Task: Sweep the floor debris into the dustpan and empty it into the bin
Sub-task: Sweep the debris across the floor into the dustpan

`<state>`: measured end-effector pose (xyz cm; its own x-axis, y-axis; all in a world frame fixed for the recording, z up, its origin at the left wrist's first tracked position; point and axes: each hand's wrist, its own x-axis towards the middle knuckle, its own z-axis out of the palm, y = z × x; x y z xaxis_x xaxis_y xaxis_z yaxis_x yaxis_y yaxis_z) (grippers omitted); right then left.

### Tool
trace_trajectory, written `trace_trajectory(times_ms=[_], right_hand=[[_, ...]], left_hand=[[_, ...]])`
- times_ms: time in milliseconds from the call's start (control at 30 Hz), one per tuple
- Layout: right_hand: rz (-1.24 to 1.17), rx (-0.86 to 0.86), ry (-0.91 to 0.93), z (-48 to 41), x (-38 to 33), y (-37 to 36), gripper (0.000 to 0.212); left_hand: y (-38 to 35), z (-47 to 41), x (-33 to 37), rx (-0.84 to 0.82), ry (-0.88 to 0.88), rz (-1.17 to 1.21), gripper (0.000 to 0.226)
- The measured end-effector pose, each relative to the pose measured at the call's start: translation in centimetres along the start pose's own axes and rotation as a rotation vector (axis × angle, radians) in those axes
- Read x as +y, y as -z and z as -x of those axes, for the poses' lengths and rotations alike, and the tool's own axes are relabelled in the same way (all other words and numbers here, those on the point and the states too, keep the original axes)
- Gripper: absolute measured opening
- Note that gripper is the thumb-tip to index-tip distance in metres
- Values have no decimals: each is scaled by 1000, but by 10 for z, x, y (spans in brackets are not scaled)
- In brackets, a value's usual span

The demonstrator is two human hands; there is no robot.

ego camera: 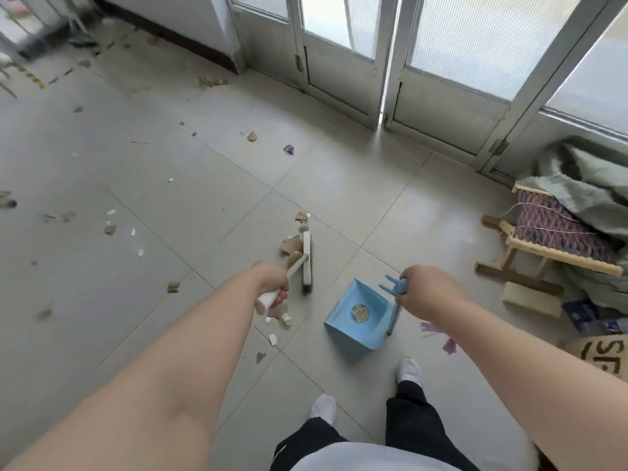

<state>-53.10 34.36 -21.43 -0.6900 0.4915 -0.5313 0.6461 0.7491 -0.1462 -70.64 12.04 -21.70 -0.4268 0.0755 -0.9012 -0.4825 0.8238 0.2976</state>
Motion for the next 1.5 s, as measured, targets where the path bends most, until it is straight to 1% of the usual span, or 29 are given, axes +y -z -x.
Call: trace_trajectory(times_ms=[167,233,367,533,633,767,867,1000,1100,1267,1367,1500], right_hand=[[114,-29,215,-31,-8,23,17],[152,-31,297,-42,-12,33,17],[228,-32,447,-60,-25,48,13],[306,-45,592,-73,-44,56,7],[351,-44,647,-77,-53,57,13],[400,-53,669,-87,-67,59,16],[406,-59,657,-97,-81,61,15],[405,-92,604,-109,-96,65,12],[387,-84,577,-118,-111,68,14],[371,-63,544,-126,-131,72,15],[339,-59,508,-131,-131,70,14],[277,-49,453,-137,-124,71,12]], left_hand=[[4,26,-15,111,63,161,4],[0,40,-20,153,89,228,7],[-13,68,-35,245,150,333,20],[-26,89,-71,349,266,465,21],[-35,93,-89,378,325,542,20],[-43,83,-101,375,395,646,14],[-48,66,-101,334,415,799,13],[-44,47,-67,299,294,1004,16],[-21,38,-33,236,217,1088,22],[29,13,-11,208,191,1226,20],[52,-3,-2,216,133,1328,17],[69,-15,6,220,87,1342,17]])
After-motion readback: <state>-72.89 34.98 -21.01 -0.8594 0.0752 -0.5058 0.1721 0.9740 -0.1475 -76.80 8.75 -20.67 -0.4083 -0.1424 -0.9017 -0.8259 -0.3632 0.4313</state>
